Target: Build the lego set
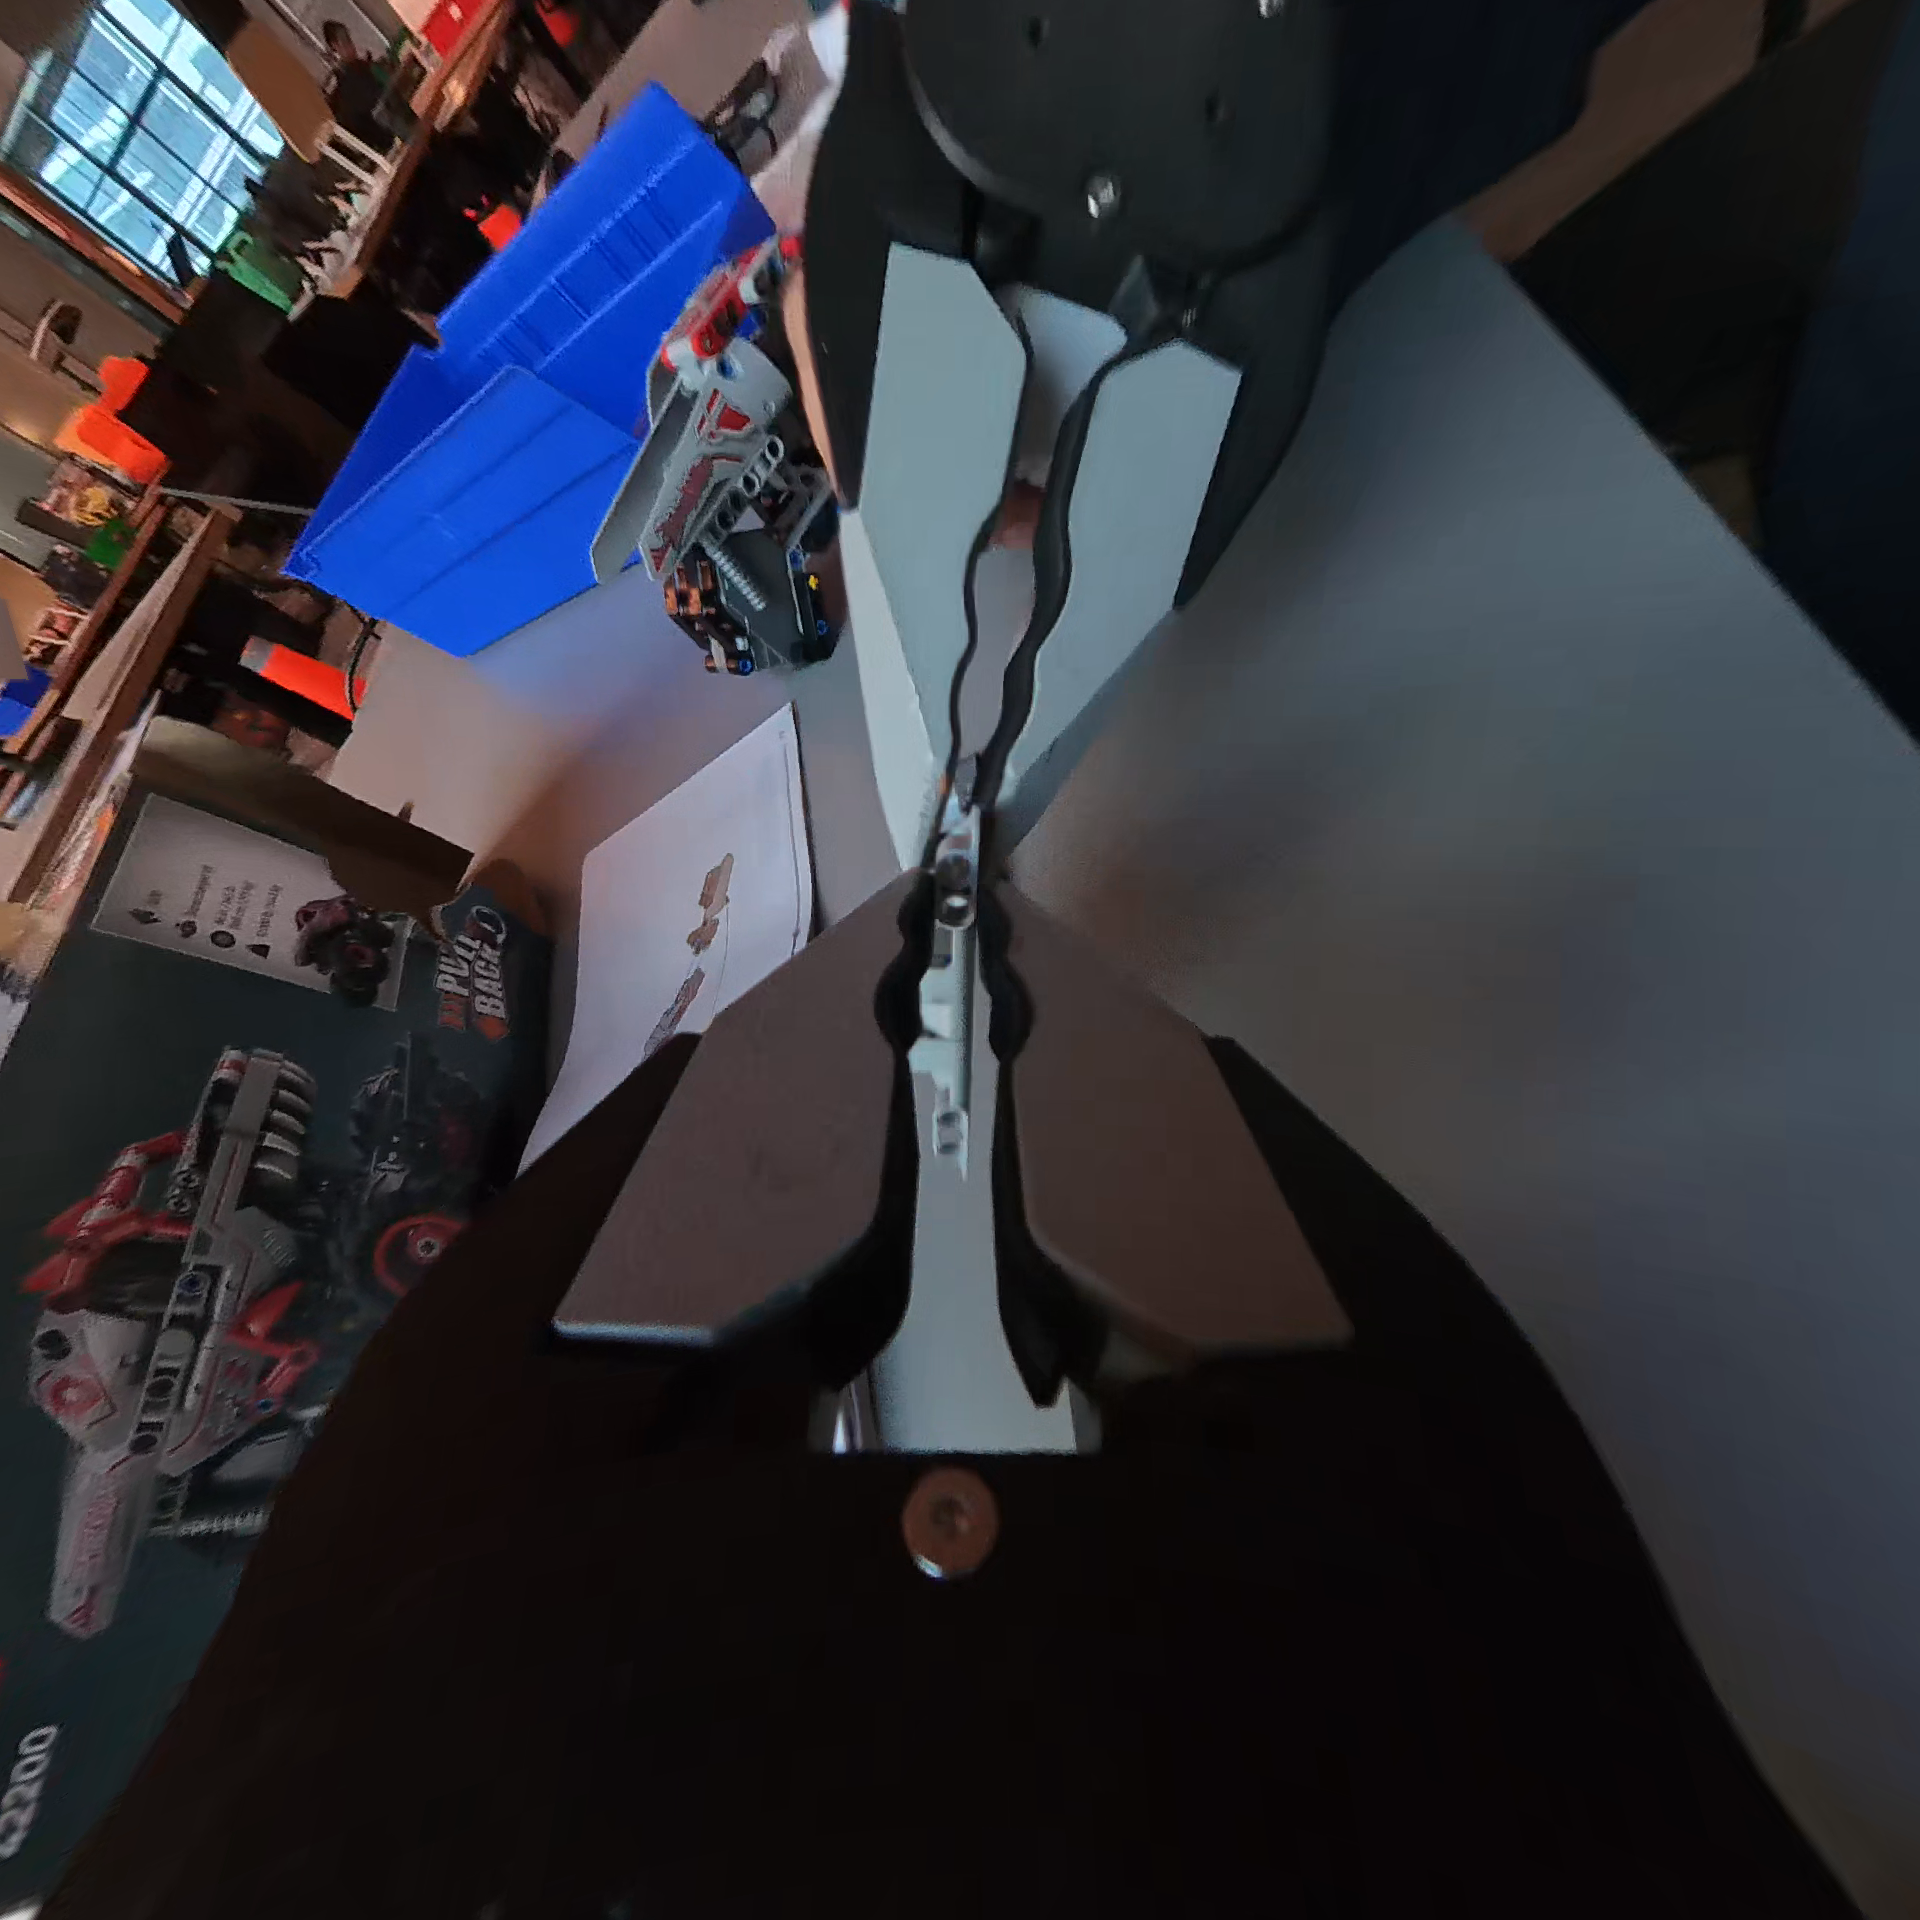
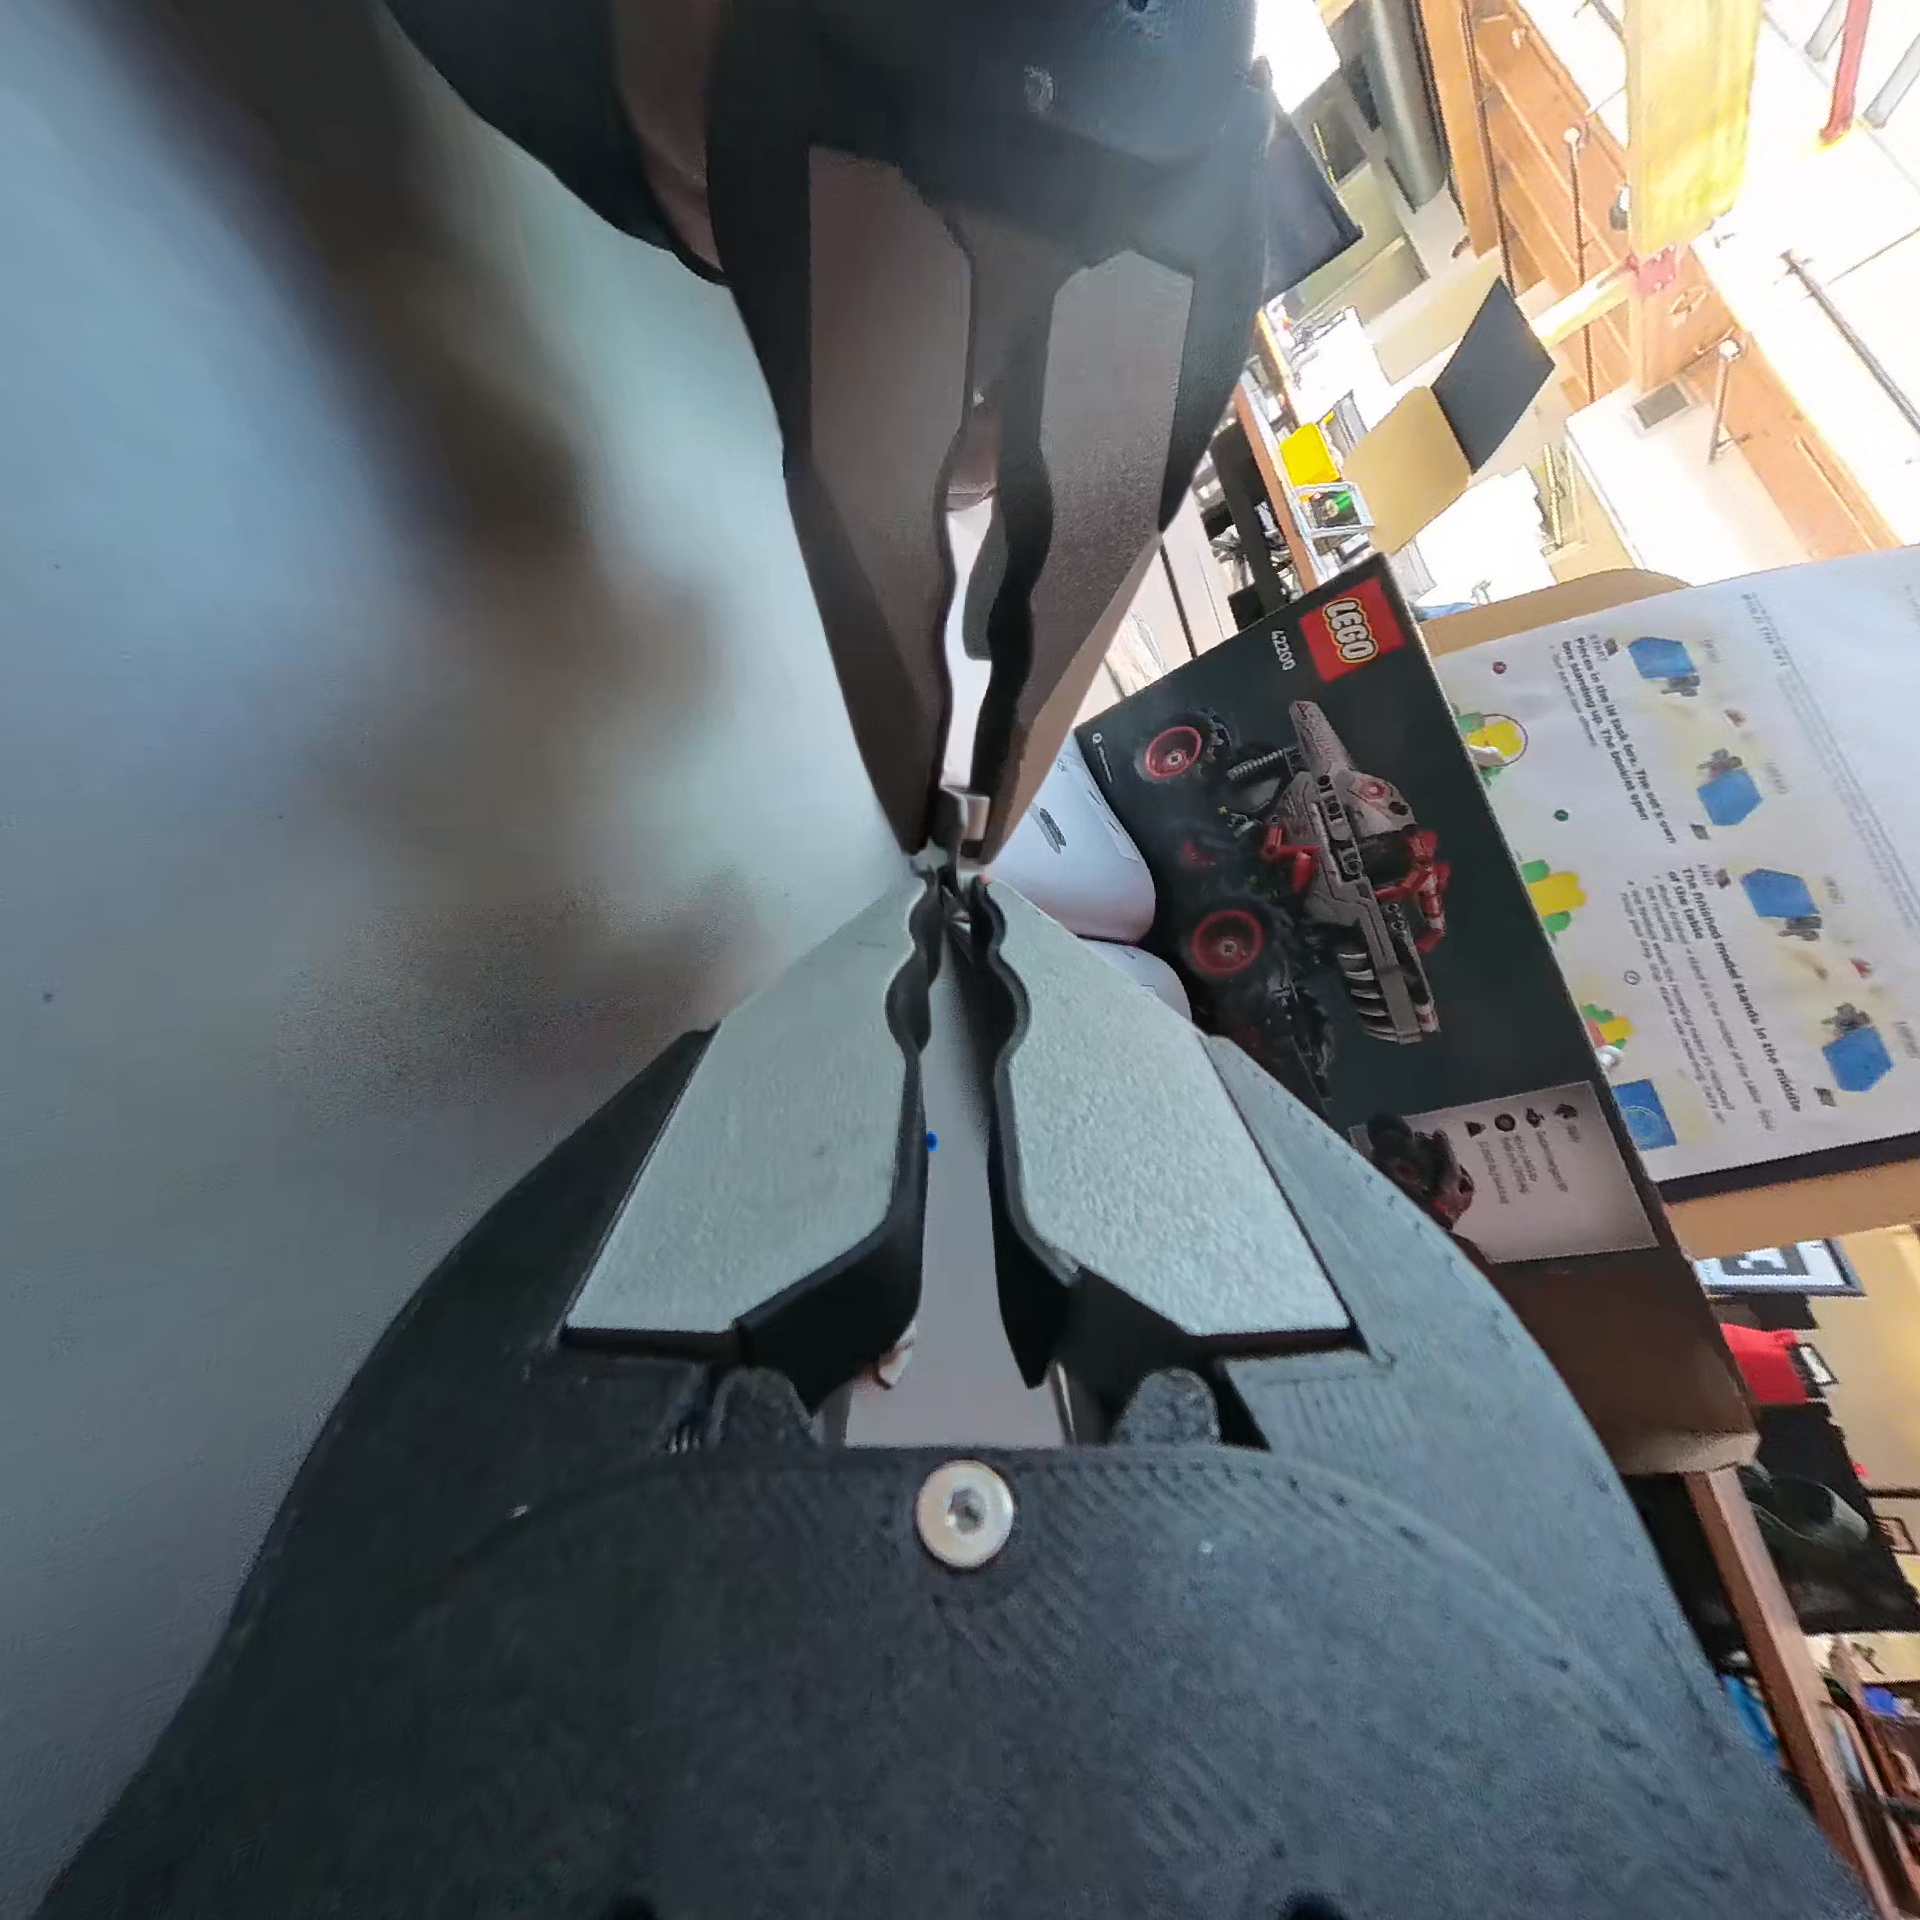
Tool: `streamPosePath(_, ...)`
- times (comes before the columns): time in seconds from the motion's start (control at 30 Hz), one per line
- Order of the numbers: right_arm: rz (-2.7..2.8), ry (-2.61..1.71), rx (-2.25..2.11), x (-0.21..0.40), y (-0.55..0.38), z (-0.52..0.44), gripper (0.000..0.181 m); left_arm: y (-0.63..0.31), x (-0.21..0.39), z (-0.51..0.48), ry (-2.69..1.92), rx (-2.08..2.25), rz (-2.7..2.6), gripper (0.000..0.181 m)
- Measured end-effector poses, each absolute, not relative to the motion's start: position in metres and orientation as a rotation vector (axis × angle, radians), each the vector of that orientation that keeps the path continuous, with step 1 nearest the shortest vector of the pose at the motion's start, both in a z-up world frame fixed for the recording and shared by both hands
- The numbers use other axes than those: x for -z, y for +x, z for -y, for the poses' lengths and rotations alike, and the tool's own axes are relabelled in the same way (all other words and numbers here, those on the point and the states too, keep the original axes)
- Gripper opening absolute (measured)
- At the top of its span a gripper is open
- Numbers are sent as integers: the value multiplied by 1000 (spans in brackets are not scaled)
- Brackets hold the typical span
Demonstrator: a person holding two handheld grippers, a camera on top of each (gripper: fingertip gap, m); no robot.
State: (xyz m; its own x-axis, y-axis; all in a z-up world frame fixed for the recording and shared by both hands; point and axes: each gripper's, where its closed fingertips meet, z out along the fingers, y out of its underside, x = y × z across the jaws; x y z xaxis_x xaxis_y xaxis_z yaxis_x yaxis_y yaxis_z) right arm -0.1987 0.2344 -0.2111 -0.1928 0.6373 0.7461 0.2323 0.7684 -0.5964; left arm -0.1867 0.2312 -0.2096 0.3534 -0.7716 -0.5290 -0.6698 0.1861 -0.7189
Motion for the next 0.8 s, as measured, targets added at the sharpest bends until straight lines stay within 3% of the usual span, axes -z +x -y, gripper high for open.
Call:
streamPosePath(0.3,1685,-705,-460,196,-196,-242,0,-204,187,-233,-1503,203,-1239,2)
streamPosePath(0.37,1683,-708,-463,195,-196,-242,0,-213,191,-236,-1550,207,-1225,20)
streamPosePath(0.5,1701,-715,-476,198,-196,-240,0,-223,198,-242,-1602,197,-1207,27)
streamPosePath(0.73,1683,-759,-631,191,-194,-236,0,-218,209,-240,-1639,288,-1210,24)
streamPosePath(0.8,1687,-773,-676,190,-194,-234,0,-217,207,-238,-1638,353,-1191,16)
